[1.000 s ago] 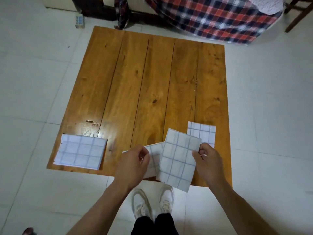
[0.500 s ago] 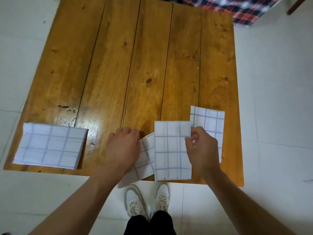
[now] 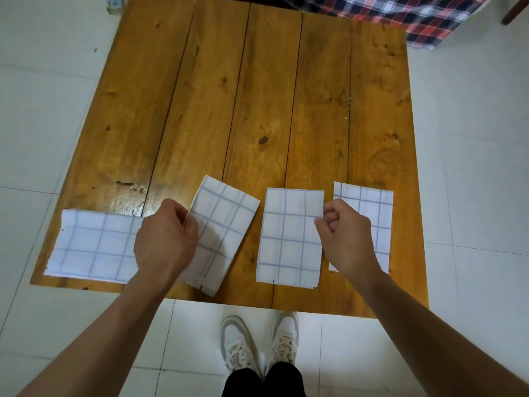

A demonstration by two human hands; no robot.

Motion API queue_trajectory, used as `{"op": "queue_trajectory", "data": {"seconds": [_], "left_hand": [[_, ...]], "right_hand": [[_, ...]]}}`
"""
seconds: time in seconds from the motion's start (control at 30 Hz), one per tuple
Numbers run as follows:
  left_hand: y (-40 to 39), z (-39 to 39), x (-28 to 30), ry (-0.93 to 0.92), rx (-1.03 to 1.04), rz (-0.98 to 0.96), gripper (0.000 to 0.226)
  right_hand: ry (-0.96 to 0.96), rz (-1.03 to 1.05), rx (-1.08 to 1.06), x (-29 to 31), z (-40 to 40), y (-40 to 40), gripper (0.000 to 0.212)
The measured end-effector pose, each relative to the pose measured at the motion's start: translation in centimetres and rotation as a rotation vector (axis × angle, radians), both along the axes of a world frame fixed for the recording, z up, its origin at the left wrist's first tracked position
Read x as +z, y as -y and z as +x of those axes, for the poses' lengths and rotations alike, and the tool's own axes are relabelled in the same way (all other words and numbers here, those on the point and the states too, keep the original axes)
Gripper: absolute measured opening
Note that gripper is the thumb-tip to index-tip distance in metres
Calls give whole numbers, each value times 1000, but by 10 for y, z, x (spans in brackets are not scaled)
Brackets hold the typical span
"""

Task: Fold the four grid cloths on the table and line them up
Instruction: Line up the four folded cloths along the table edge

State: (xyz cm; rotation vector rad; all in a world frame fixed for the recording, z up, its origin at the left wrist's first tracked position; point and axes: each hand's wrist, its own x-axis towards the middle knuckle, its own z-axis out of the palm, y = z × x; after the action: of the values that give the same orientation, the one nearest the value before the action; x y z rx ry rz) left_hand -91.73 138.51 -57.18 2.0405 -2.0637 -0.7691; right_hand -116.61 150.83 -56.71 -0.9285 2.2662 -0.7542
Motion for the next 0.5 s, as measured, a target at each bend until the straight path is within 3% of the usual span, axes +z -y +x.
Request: {"op": "queue_trajectory", "data": {"seconds": [0.27,0.5], "left_hand": [[-15,5,4,-1,6,-12,20],[-30,17,26,81,-104,-84,15]], "right_hand": [[-104,-26,6,5,8,-2,36],[-91,-89,165,20,37,12,31]]}}
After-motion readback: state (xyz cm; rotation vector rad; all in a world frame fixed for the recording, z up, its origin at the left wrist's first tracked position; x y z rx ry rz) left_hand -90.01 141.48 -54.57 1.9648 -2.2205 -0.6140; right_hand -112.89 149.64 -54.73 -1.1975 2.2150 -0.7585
